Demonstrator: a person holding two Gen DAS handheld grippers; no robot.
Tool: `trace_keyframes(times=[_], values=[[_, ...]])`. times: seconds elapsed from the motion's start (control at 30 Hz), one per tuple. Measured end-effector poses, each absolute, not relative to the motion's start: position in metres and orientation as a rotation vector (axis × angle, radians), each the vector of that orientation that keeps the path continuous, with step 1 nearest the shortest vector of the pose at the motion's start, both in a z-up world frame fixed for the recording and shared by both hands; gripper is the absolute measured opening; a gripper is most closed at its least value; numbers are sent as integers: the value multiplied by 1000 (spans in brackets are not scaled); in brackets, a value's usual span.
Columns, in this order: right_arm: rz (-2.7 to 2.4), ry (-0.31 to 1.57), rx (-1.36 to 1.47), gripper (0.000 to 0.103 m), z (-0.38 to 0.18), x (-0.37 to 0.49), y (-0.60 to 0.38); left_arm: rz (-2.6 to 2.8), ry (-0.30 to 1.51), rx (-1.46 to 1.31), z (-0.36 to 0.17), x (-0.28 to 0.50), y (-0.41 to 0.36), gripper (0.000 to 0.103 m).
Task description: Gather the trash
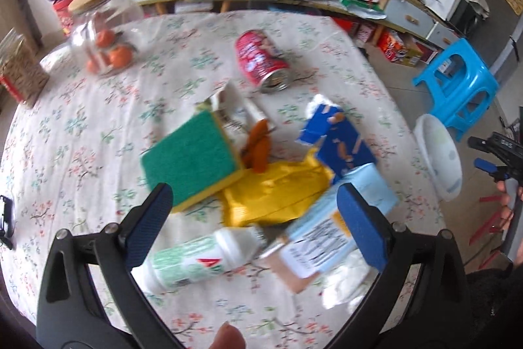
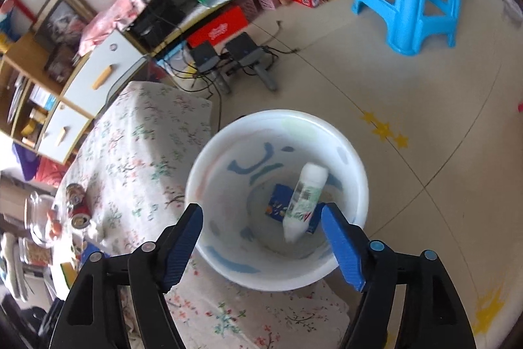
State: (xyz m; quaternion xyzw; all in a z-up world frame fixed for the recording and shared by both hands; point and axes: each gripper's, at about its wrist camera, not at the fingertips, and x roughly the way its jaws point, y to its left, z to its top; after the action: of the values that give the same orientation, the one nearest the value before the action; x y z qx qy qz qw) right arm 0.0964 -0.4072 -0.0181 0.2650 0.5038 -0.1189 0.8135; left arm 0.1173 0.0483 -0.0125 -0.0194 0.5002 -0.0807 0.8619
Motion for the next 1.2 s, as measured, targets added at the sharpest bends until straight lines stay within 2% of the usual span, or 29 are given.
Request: trace_keyframes(times=[0.43,0.73,1.03,1.2], values=[[-159,1103,519,77,-21,118,-352,-114,1092,-45,-36,159,92,100],[-41,1142,411,77,-25,137,-293,-321,1082,86,-44,178,88,100],[139,1171,302,77,-37,165,-222,-489,1156,4,-53,174,101,100],[262,1147,245,77,-36,174,-184,-496,1129,24,-48,159,103,93]])
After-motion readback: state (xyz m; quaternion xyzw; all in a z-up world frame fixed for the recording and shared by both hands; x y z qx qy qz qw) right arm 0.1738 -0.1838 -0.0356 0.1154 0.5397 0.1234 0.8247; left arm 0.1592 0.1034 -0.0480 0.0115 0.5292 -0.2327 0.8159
